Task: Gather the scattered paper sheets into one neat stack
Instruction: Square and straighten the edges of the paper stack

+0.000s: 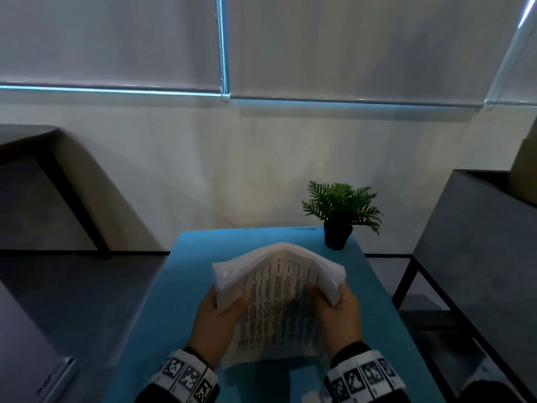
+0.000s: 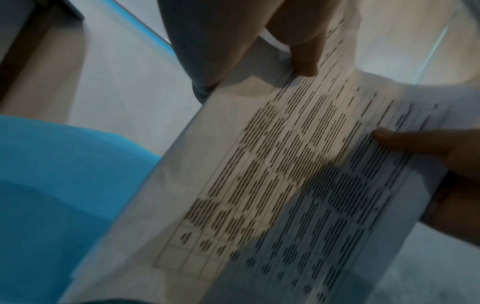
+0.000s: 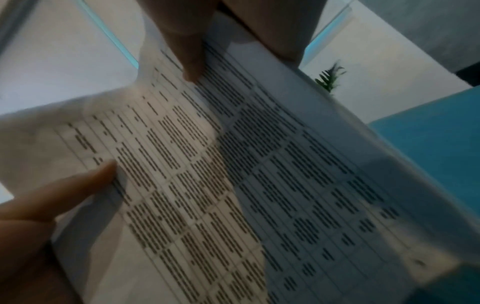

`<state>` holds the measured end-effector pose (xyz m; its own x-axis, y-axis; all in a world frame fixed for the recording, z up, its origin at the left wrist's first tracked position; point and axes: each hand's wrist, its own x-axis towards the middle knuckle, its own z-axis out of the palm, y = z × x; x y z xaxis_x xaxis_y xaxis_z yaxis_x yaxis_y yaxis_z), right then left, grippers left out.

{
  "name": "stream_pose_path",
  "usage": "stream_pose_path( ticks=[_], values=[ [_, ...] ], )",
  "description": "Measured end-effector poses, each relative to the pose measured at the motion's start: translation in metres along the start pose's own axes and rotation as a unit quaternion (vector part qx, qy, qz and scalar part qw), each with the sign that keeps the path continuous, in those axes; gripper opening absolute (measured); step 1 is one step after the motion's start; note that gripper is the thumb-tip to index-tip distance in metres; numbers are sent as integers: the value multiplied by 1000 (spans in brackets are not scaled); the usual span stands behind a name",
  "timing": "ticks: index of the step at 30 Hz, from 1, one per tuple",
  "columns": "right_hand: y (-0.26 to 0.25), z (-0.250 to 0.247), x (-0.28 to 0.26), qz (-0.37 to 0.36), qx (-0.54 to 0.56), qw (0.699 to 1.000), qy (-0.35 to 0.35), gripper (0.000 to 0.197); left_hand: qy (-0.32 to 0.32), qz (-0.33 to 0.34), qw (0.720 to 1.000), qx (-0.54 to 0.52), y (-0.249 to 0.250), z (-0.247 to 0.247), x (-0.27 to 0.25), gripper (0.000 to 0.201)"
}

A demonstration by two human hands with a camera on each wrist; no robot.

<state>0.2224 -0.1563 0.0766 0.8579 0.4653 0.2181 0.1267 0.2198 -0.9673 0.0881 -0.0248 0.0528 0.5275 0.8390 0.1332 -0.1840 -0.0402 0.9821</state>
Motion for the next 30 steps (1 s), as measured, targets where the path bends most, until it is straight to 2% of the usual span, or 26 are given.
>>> stream_pose_path(
  ticks=[2, 6, 11, 14, 15, 17, 19, 21, 22, 25, 27, 30],
  values=[
    [13, -5, 2, 23, -1, 1000, -3, 36, -11, -22, 1000, 2, -11, -1, 1, 30],
    [41, -14, 4, 105, -36, 994, -21, 27, -34, -65, 997, -16, -32, -6, 7, 31],
    [70, -19, -2, 191, -137, 971, -39, 27, -33, -131, 991, -2, -69, -8, 8, 50],
    [78, -22, 1, 235, -154, 959, -43, 29, -33, -149, 988, 13, -79, -11, 10, 55],
    [81, -23, 1, 242, -170, 954, -45, 29, -44, -161, 986, 26, -83, -13, 10, 53],
    [86, -25, -1, 246, -216, 942, -72, 26, -50, -189, 979, 62, -89, -15, 9, 33],
    [89, -27, -6, 250, -243, 935, -71, 22, -36, -200, 976, 80, -98, -17, 8, 29],
    [93, -27, -10, 259, -233, 935, -61, 23, -29, -217, 973, 81, -110, -20, 8, 59],
    [94, -27, -13, 256, -225, 939, -51, 24, -24, -223, 973, 62, -110, -20, 7, 66],
    [93, -30, -22, 240, -168, 956, -29, 25, -44, -218, 973, 66, -104, -20, 10, 33],
    [89, -32, -23, 238, -144, 960, -31, 19, -78, -202, 971, 103, -99, -22, 14, 27],
    [85, -34, -22, 246, -161, 954, -53, 17, -121, -197, 962, 143, -97, -25, 17, 28]
  ],
)
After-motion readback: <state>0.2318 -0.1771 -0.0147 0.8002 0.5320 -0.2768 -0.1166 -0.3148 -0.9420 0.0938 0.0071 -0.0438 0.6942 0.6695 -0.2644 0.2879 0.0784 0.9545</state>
